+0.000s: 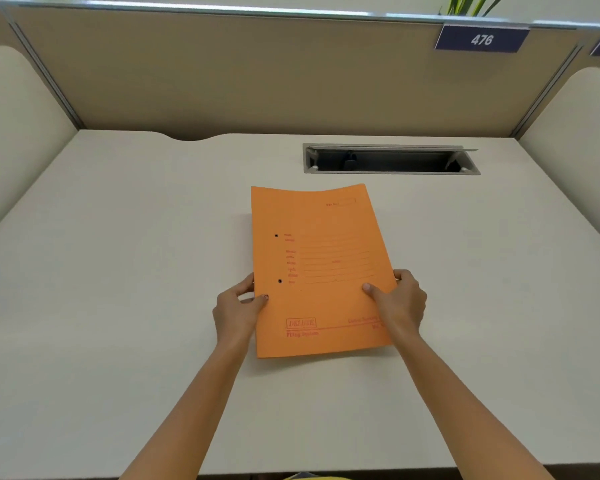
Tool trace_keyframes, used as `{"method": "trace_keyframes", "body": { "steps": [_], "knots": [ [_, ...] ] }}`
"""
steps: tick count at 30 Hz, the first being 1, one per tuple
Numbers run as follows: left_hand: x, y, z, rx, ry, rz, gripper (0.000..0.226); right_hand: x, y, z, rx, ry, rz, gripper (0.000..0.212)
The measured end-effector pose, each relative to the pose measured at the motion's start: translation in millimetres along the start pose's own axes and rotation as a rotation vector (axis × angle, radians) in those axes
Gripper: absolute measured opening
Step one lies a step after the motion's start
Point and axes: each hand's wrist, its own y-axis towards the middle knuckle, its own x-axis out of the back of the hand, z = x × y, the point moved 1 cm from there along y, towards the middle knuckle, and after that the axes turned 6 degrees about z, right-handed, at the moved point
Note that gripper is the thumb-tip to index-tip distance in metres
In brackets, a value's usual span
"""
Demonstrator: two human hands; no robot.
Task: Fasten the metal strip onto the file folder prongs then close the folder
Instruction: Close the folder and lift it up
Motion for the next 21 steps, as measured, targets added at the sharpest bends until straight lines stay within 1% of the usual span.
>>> {"method": "trace_keyframes", "body": {
  "steps": [4,9,16,19,21],
  "knots": [
    [15,28,-18,-0.053,-0.039,-0.07,0.046,-15,19,36,0.117,0.063,0.008,0.05],
    [32,73,-52,-0.106,-0.054,-0.182,0.043,-40,48,87,0.212,0.137,0.032,0.043],
    [47,153,-91,-0.069,-0.076,-0.297,0.039,-82,97,150,0.232,0.178,0.069,0.037],
    [52,191,-102,-0.011,-0.136,-0.349,0.035,-102,120,170,0.212,0.168,0.104,0.03],
    [51,214,-107,-0.008,-0.139,-0.369,0.035,-115,137,180,0.204,0.163,0.116,0.025]
  ]
}}
